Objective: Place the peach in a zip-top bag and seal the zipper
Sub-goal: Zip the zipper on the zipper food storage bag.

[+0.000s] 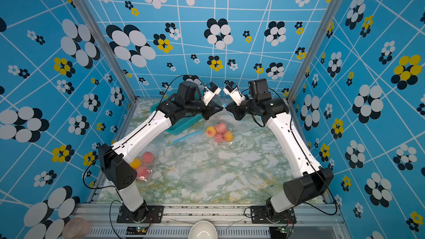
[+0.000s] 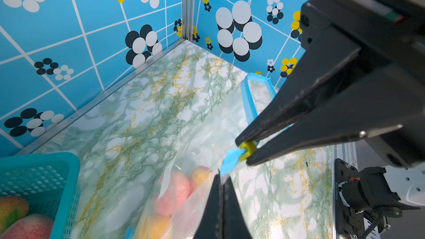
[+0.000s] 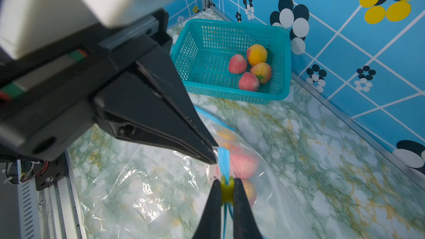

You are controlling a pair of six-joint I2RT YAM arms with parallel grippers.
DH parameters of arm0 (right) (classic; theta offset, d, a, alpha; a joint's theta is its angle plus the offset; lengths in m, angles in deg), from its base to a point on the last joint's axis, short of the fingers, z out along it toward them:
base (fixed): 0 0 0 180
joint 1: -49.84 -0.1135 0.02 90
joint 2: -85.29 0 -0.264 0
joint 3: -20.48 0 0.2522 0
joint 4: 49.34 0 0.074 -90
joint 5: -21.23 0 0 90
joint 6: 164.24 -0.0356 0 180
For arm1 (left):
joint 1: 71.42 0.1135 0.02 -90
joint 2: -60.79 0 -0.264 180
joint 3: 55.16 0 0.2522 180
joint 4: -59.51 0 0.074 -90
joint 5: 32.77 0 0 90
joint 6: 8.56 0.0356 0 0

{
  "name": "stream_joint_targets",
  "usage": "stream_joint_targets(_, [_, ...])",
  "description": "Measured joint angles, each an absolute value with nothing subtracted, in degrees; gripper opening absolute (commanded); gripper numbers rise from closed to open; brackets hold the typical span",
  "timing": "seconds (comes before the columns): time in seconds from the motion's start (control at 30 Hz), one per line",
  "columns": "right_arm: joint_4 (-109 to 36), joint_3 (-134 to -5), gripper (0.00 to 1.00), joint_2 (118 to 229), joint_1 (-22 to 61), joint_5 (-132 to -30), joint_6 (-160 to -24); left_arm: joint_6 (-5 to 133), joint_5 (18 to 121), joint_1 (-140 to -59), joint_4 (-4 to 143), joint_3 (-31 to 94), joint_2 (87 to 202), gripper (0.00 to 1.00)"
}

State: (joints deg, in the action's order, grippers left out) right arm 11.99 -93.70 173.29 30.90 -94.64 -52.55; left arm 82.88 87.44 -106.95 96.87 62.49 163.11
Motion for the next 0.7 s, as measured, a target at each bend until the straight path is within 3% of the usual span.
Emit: stream_joint_targets(0.7, [13.78,-93.92,0.06,171.57,29.92,-93.22,-52.35,81.37,88.58,-106.49,94.24,60.07,161.36,0.00])
